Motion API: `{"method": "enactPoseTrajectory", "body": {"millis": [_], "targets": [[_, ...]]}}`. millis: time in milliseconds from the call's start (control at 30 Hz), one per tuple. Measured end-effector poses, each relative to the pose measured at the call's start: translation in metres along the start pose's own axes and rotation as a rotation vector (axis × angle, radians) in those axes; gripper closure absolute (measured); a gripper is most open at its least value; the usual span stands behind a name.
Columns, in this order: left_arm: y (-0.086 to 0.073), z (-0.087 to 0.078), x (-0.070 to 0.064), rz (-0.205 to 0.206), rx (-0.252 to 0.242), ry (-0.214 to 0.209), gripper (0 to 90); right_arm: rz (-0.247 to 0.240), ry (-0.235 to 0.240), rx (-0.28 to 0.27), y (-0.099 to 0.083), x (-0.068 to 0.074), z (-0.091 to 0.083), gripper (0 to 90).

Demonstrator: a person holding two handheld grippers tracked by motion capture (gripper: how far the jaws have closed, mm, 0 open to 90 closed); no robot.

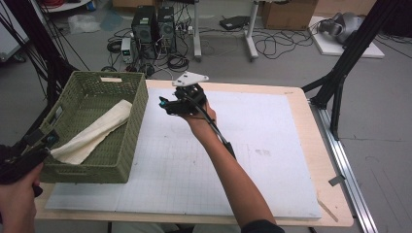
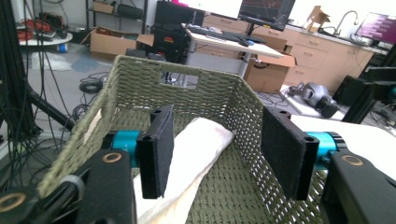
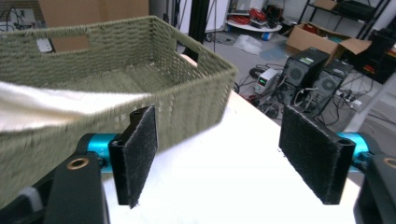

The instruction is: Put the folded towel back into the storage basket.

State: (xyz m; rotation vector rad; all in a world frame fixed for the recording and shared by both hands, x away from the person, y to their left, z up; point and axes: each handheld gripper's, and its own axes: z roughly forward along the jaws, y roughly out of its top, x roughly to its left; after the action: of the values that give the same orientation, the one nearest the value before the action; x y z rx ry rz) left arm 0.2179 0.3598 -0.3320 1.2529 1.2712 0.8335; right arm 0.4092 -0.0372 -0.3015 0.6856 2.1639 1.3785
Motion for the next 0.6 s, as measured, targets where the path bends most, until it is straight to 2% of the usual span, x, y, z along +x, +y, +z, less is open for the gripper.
{"method": "enactPoseTrajectory", "body": {"millis": [133,300,467,600], "targets": [[0.0,0.005,-0.001,0.004,0.018,-0.024,47.5,0.023,-0.017,0.015,-0.019,-0.007,-0.024,21.8],[0.004,0.014,0.005,0.029,0.061,-0.054,59.0,0.046,-0.05,0.027,-0.049,-0.017,-0.057,21.8],[0.013,0.025,0.024,0.008,0.101,-0.095,63.8,0.093,-0.099,0.012,-0.072,-0.028,-0.085,21.8],[0.019,0.035,0.037,0.039,0.144,-0.107,62.5,0.105,-0.141,0.005,-0.087,-0.032,-0.105,21.8]]}}
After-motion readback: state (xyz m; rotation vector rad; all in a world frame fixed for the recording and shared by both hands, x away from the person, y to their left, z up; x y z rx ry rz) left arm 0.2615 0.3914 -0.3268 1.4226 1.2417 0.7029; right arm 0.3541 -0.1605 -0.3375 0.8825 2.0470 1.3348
